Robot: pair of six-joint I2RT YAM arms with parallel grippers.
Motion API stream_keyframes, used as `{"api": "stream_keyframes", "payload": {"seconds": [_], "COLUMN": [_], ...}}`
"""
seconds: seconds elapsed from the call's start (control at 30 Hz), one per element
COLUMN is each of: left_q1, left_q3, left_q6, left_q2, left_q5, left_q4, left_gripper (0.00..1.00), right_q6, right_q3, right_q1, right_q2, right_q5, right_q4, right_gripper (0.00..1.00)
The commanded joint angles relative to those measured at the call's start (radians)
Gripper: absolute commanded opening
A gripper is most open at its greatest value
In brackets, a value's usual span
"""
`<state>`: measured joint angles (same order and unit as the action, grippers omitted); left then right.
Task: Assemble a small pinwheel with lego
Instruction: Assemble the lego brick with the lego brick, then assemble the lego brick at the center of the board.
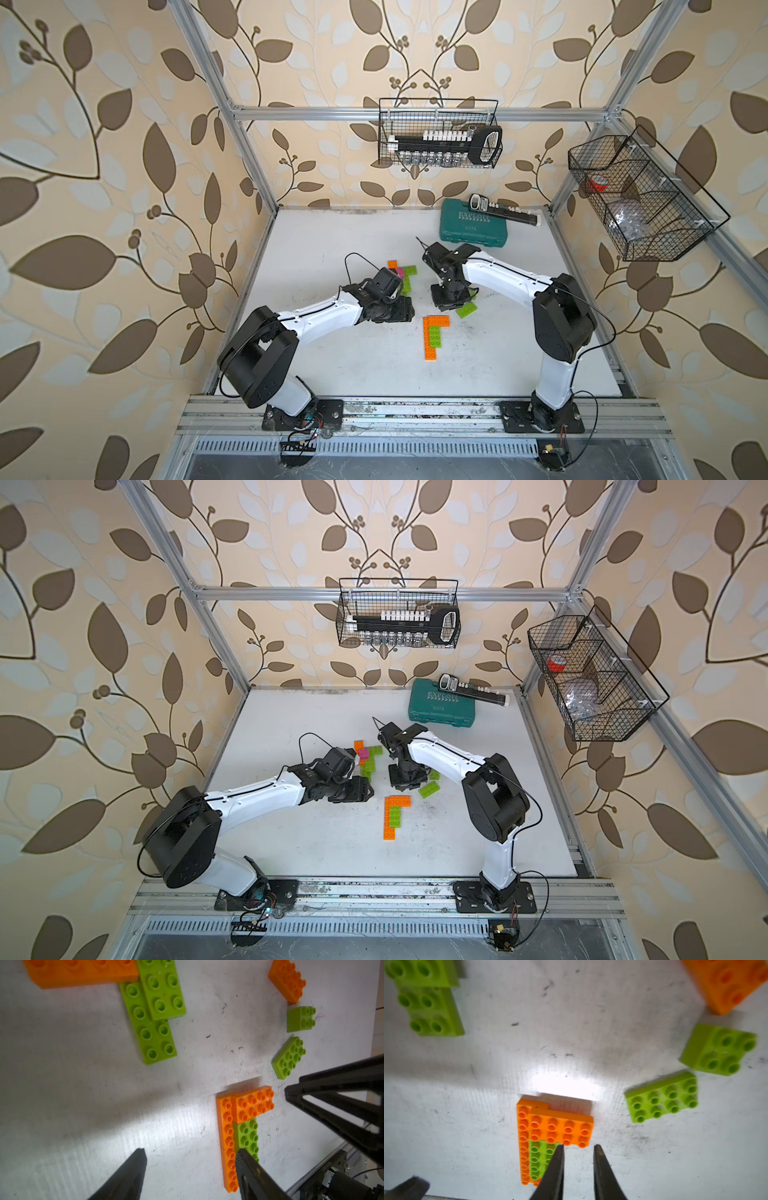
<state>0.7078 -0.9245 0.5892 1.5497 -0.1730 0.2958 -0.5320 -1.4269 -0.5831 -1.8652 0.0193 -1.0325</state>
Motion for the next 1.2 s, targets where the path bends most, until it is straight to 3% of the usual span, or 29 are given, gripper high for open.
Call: {"api": "stream_keyframes", "payload": {"seconds": [0.0, 0.17, 0.37, 0.5, 0.8, 1.17], "left_q1": [0.043, 0.091, 0.117, 0.117, 0.113, 0.029], "left_q3": [-0.087, -0.176, -0.215, -0.213, -0.202, -0.139], "left_q6": [-0.067, -0.072, -0.068, -0.066, -0.048, -0.040], "left_q2": [0.051, 0.130, 0.169, 0.167, 0.155, 0.099], "left_q5": [0.025, 0.025, 0.017, 0.019, 0.039, 0.001], "left_q4": [0.038, 0.043, 0.042, 0.040, 0.030, 0.011], "left_gripper": [0.71, 0.71, 0.71, 0.71, 0.71, 0.70], "right_q6": [0.042, 0.046, 0.020, 0.001, -0.069, -0.078], "right_q3": [0.053, 0.105, 0.095, 0.079, 0.020, 0.043], "right_q1": [0.057, 0.152, 0.178, 0.184, 0.175, 0.164], "right_q2": [0.028, 0.040, 0.018, -0.007, -0.086, -0.114], "right_q5": [0.000, -0.040, -0.001, 0.021, 0.112, 0.124], "right_q4": [0.019, 0.054, 0.053, 0.060, 0.027, 0.020], "right_gripper": [0.22, 0.24, 0.30, 0.39, 0.68, 0.74]}}
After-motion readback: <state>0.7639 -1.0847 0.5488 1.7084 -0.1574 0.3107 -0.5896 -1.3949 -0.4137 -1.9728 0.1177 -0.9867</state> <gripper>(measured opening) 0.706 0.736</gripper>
